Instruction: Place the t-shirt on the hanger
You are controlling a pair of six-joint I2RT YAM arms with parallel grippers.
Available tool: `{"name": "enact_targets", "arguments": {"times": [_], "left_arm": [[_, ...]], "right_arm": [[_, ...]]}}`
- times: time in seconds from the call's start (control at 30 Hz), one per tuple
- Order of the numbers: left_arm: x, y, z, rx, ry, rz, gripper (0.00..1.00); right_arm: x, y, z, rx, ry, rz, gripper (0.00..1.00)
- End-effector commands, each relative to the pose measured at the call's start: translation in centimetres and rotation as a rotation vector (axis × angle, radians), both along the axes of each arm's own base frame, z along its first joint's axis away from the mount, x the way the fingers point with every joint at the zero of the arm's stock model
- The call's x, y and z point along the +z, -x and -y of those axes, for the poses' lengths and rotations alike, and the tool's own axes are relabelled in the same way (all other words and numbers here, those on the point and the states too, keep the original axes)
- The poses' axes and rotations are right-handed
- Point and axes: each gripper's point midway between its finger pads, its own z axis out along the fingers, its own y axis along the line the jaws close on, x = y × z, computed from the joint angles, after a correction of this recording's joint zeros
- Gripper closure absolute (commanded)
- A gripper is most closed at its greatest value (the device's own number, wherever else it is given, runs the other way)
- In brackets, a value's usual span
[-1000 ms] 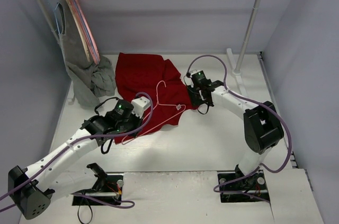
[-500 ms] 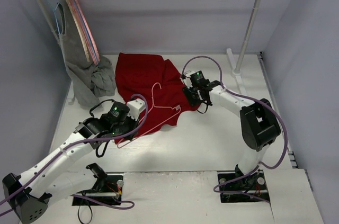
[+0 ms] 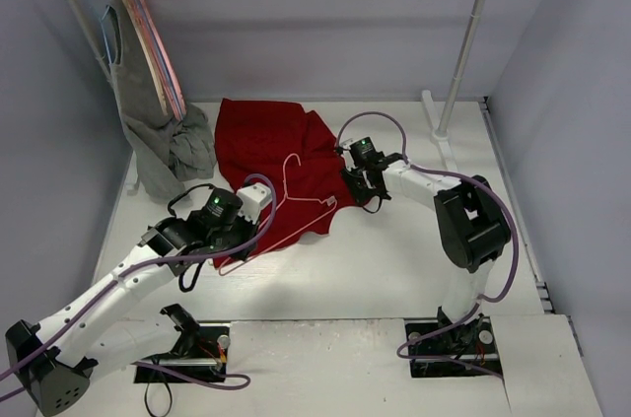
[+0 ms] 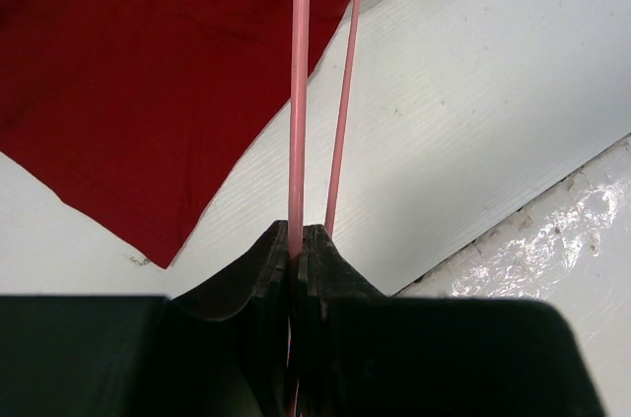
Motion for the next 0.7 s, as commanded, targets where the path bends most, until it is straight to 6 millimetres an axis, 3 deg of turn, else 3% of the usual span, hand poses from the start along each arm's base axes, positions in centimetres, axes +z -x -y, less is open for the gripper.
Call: {"name": "enact_targets", "arguments": {"times": [0.0,0.2,0.33,0.5,0.67], "left_arm": [[1.8,-0.6,0.5,0.002,0.023,0.032,1.0],[1.8,-0.6,0.7,-0.004,0.027,0.029,1.0],[1.6,-0.5,0.7,-0.006,0.027,0.025,1.0],[1.6,-0.4,0.7,-0.009,0.031,0.025,1.0],[2.4,-0.8,1.0,-0.012,0.058,0.061,1.0]], "right_arm": [[1.3,-1.1,-0.4,0.005,-0.001,0.062,0.69],[1.2,-1.2,0.6,-0.024,0.036,0.08,0.81],[1.4,-1.4,0.8,-0.033,0.046,0.092,1.0],[3.5,-1.8,0.7,-0.041,0.028,0.134,1.0],[7.5,-2.1,-0.3,-0.028,-0.048,0.186,1.0]]}}
